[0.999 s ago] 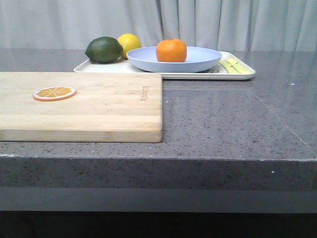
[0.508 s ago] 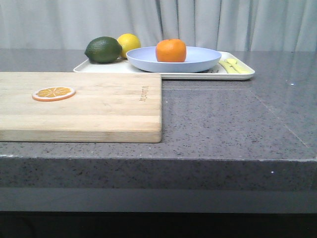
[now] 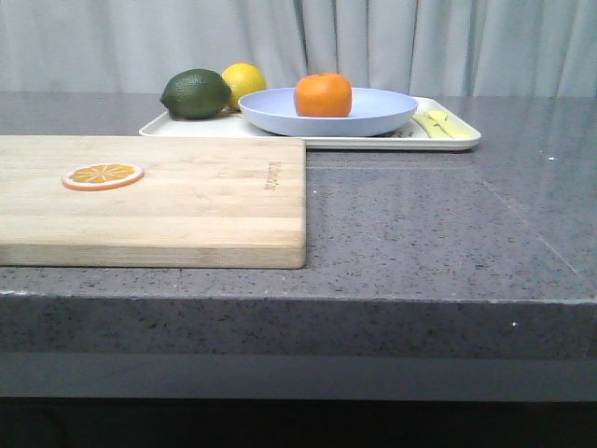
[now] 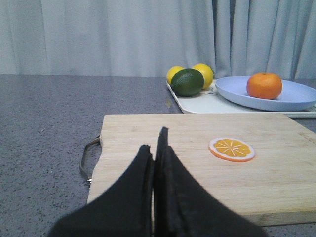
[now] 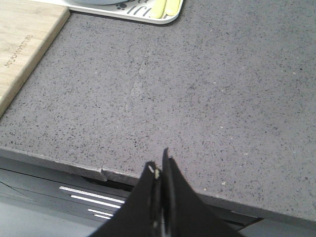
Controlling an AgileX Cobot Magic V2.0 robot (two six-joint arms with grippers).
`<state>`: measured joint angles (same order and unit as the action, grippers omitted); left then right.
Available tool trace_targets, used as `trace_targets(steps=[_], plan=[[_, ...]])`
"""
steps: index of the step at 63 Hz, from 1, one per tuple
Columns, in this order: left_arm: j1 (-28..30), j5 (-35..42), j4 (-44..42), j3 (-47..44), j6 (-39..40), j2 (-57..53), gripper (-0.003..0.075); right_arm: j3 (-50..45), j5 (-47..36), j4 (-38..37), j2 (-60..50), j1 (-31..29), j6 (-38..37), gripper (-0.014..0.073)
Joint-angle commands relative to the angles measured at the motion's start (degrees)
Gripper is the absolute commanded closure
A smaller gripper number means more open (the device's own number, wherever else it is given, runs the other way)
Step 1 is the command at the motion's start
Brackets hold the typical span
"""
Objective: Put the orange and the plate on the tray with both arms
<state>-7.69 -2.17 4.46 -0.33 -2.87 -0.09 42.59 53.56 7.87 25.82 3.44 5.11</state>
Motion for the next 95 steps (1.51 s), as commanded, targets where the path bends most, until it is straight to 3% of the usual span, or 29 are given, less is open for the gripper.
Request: trace_targets(steps=[1, 21, 82, 86, 95], plan=[[1.5, 7.3, 2.3, -0.8, 0.1, -1.4, 0.074, 1.3, -3.7, 0.5, 0.2, -0.4, 0.4, 0.0712], [4.6, 5.8, 2.8, -1.7, 0.2, -1.2, 0.074, 1.3, -3.7, 0.5, 0.2, -0.4, 0.4, 0.0712], [4.6, 5.8, 2.8, -1.7, 0.2, -1.2, 0.074, 0.5, -4.1, 0.4, -1.1, -0.4, 0.4, 0.0712], [4.6, 5.8, 2.8, -1.7, 0.2, -1.2, 0.074, -1.0, -5.7, -2.8, -2.9, -0.9, 0.5, 0.0712], [4.6, 5.8, 2.8, -1.7, 0.2, -1.2, 0.074, -9.8, -19.1, -5.7, -9.0, -2.2, 0.5, 0.0712]])
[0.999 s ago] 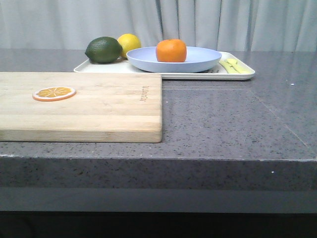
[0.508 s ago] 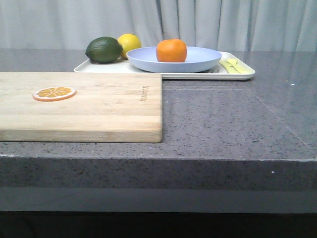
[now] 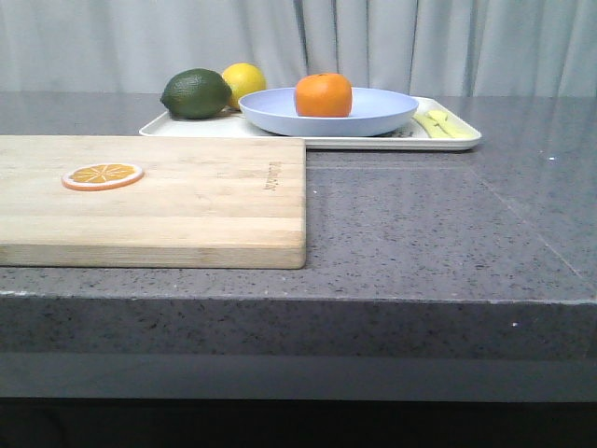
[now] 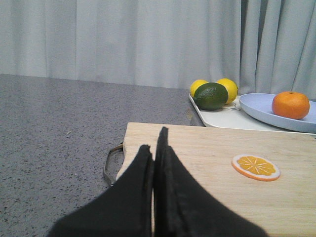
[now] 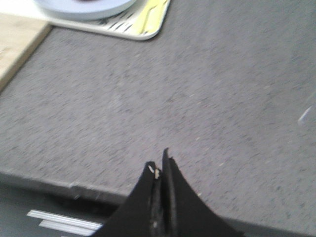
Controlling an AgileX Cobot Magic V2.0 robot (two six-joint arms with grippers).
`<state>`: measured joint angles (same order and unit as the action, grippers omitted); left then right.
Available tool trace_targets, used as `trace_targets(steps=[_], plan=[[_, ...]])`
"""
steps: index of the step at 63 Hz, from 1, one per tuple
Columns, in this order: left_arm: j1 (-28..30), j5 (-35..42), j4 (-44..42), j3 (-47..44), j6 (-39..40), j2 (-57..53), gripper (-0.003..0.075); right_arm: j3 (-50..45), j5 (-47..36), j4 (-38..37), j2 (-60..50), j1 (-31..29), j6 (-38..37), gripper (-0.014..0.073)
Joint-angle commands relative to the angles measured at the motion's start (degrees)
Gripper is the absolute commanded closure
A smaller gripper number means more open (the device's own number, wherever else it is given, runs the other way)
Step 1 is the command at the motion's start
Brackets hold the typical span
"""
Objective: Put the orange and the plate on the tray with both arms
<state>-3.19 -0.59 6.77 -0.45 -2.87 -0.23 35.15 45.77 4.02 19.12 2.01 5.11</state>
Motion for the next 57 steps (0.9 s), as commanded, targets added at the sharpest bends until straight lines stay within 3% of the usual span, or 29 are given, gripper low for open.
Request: trace_targets(steps=[1, 15, 33, 57], plan=[[0.1, 4.2, 0.5, -1.5, 0.2, -1.1, 0.074, -4.0, -12.9, -1.9, -3.3, -0.8, 0.5, 0.0712], [0.1, 4.2, 0.5, -1.5, 0.2, -1.1, 0.074, -22.8, -35.1, -1.8, -13.7, -0.8, 0.5, 0.071], [0.1, 4.2, 0.5, -1.5, 0.2, -1.1, 0.074, -35.2, -49.8, -1.8, -20.7, -0.8, 0.5, 0.071], [0.1, 4.2, 0.5, -1.5, 0.2, -1.0, 0.074, -35.3, -49.8, -1.8, -20.8, -1.2, 0.3, 0.071]])
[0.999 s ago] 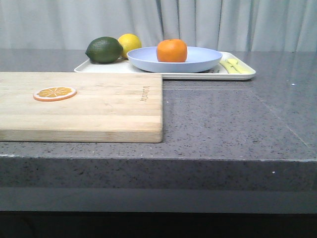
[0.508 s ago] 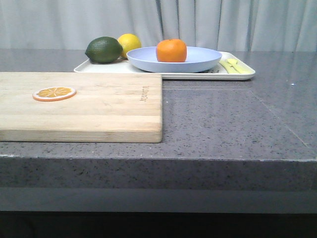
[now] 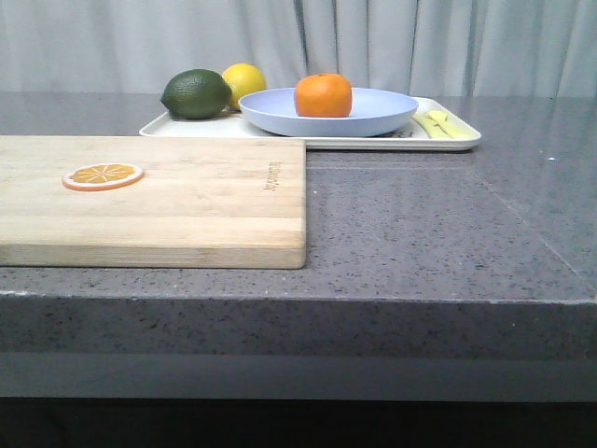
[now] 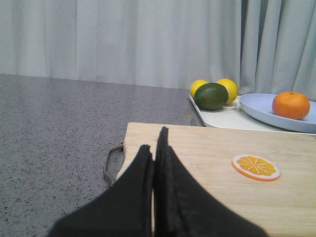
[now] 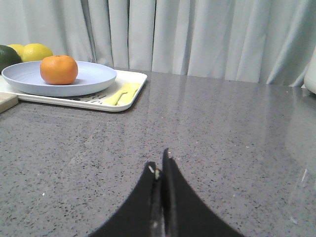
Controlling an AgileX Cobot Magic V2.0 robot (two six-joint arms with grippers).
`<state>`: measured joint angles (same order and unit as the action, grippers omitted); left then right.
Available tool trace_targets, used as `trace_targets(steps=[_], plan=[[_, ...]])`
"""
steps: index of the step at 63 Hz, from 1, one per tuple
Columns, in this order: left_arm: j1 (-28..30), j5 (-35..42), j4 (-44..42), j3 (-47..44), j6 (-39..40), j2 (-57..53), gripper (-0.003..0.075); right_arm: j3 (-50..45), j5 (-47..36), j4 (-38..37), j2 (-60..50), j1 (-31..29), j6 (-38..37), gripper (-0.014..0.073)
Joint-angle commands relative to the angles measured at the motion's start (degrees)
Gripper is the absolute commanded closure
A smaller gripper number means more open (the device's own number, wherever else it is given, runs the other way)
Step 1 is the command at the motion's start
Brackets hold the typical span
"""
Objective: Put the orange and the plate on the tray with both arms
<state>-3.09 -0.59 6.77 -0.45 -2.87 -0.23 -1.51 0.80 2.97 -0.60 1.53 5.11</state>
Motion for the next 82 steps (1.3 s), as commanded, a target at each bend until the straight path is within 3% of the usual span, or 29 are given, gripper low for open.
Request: trace_targets(steps=[1, 53, 64, 82], plan=[[0.0, 4.2, 0.5, -1.5, 0.2, -1.0, 0.074, 1.4, -4.9, -0.7, -1.0, -0.8, 0.3, 0.071], [0.0, 4.2, 0.5, -1.5, 0.2, -1.0, 0.074, 1.4, -4.9, -0.7, -1.0, -1.1, 0.3, 0.071], [0.0, 4.2, 0.5, -1.5, 0.2, -1.0, 0.074, 1.4, -5.1, -0.7, -1.0, -1.1, -4.2, 0.071], [0.0, 4.2, 0.5, -1.5, 0.2, -1.0, 0.074, 1.4, -5.0, -0.8, -1.0, -1.1, -4.7, 0.071]])
